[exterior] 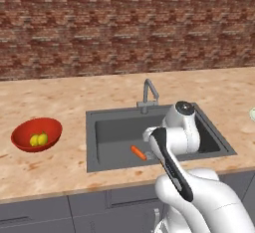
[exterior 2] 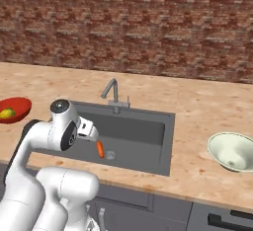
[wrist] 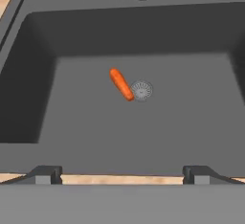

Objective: Pick the lemons from the cabinet and place them in one bowl. Pick the carrot from the sink and place it in the other bowl.

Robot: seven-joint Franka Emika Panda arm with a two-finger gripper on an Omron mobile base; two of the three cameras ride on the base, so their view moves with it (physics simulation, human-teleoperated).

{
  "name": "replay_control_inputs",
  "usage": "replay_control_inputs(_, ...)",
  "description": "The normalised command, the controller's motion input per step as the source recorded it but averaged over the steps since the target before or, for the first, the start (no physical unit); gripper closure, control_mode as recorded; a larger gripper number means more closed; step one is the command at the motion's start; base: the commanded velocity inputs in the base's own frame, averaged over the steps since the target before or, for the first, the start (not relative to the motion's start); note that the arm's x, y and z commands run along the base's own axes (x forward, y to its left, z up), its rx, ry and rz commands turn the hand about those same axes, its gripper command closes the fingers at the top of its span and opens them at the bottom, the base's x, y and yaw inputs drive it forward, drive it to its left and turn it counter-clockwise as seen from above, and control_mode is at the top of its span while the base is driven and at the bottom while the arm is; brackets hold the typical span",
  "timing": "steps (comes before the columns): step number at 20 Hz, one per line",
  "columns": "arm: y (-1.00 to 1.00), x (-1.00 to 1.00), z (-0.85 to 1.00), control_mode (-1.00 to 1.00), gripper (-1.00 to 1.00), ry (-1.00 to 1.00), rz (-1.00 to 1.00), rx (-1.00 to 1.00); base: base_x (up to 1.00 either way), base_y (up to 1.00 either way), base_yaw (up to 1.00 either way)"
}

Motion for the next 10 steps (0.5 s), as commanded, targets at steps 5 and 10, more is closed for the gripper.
replay_control_inputs(5,0.02,0.84,-0.2,-1.0,-1.0,0.03,0.0,0.0,0.0,0.0,0.0)
replay_control_inputs(10,0.17,0.38,-0.64,-1.0,-1.0,0.0,0.0,0.0,0.0,0.0,0.0)
